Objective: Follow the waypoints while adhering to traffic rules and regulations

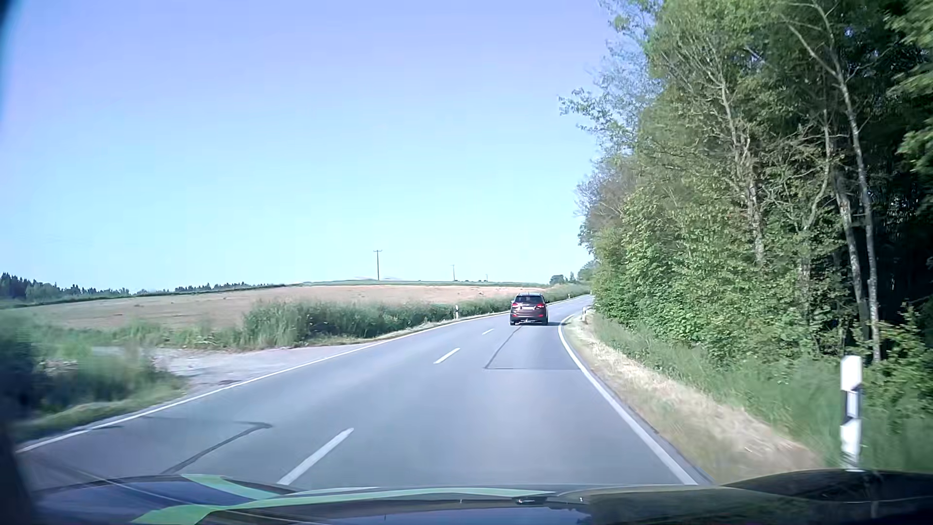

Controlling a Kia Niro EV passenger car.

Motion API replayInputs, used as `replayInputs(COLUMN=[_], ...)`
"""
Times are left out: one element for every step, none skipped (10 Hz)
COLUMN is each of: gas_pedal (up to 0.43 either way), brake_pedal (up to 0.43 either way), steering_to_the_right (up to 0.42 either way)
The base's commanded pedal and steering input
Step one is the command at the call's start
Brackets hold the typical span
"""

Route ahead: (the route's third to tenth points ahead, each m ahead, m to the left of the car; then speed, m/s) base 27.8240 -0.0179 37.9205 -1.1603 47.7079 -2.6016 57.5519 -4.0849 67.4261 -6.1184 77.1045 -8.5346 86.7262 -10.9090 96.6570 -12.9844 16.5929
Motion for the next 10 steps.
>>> replayInputs(gas_pedal=[0.197,0.197,0.197,0.197,0.197,0.197,0.197,0.189,0.177,0.177], brake_pedal=[0.000,0.000,0.000,0.000,0.000,0.000,0.000,0.000,0.000,0.000], steering_to_the_right=[0.021,0.021,0.020,0.020,0.020,0.019,0.019,0.018,0.017,0.015])
